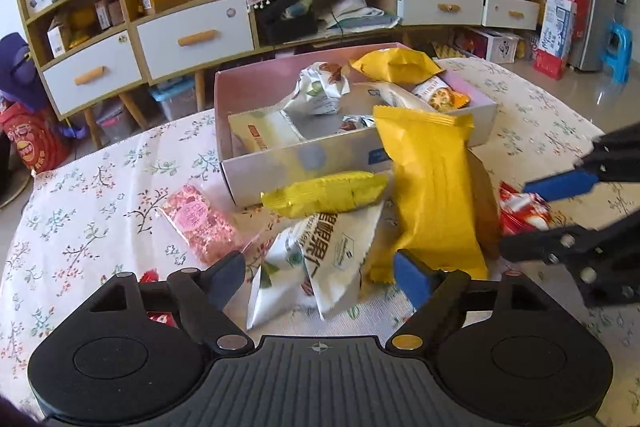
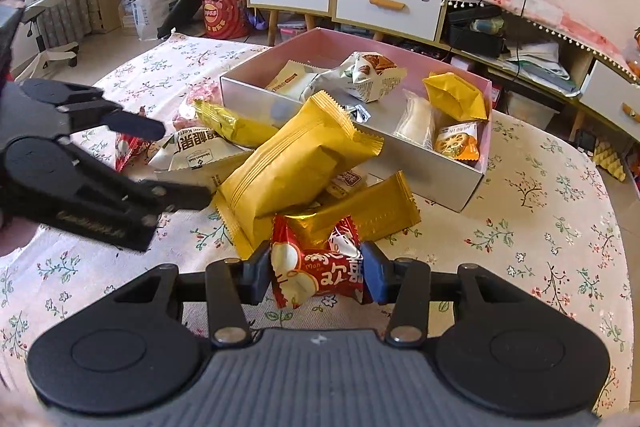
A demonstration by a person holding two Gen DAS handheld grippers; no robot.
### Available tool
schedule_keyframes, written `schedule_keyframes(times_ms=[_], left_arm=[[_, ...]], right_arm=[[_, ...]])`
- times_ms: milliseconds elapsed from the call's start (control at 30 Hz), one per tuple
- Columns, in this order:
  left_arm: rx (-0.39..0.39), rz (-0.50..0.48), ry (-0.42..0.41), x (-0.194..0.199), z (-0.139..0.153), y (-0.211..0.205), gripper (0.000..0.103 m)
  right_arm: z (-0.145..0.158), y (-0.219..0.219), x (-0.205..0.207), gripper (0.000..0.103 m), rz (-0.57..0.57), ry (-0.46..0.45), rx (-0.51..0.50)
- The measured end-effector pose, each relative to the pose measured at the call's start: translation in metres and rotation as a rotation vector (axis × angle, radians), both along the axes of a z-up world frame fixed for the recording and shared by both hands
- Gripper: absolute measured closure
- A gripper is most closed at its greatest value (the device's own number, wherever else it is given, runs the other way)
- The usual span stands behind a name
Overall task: Organize snacks
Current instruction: 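Carry both held packets up and over the pink box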
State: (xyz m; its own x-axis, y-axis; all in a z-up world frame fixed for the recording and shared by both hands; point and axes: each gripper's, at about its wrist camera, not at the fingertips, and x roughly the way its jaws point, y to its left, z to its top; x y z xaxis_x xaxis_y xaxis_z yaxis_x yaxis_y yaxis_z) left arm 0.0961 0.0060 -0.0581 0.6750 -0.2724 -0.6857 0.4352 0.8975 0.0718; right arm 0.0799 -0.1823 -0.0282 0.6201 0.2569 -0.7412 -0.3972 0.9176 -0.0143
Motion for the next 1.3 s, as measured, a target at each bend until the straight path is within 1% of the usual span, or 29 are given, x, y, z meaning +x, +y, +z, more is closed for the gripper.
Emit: schedule_keyframes(times_ms=[167,267,333,433,700,900,1100,1300], left_arm=[[-0.021,0.011,0.019,0.010,-0.002,-0.002,0.023],[0.004,0.016,0.049,0.014,-0.008,-0.005,0.032],[0.033,0.026,0.046,0.014,-0.011,-0.007,0.042],[0.048,0.033,0.044,0.013,-0.009,-0.007,0.046],[0.066,0.018,0.047,0.003,-0.002,-0.008,0.047],[0.054,0.020,0.041,-0.004,0.010,-0.003,0.047],[0.012,0.047,0.014,-0.006,0.027,0.007,0.047],[-0.043,0.083,-0.019,-0.002,0.044,0.011,0.047]], right_arm=[[0.000,-0.001,0.000,0.060,-0.004,0.002,-0.001],[0.000,-0.001,0.001,0.060,-0.012,0.008,-0.003],[0.000,0.000,0.000,0.060,-0.013,0.009,-0.006],[0.002,0.001,0.000,0.060,-0.012,0.006,-0.009],[0.010,0.003,0.000,0.060,-0.018,-0.006,-0.010],[0.017,0.003,-0.001,0.060,-0.017,-0.023,-0.004],[0.027,0.000,0.002,0.060,-0.042,-0.043,0.018],[0.037,-0.005,0.014,0.060,-0.103,-0.066,0.053]])
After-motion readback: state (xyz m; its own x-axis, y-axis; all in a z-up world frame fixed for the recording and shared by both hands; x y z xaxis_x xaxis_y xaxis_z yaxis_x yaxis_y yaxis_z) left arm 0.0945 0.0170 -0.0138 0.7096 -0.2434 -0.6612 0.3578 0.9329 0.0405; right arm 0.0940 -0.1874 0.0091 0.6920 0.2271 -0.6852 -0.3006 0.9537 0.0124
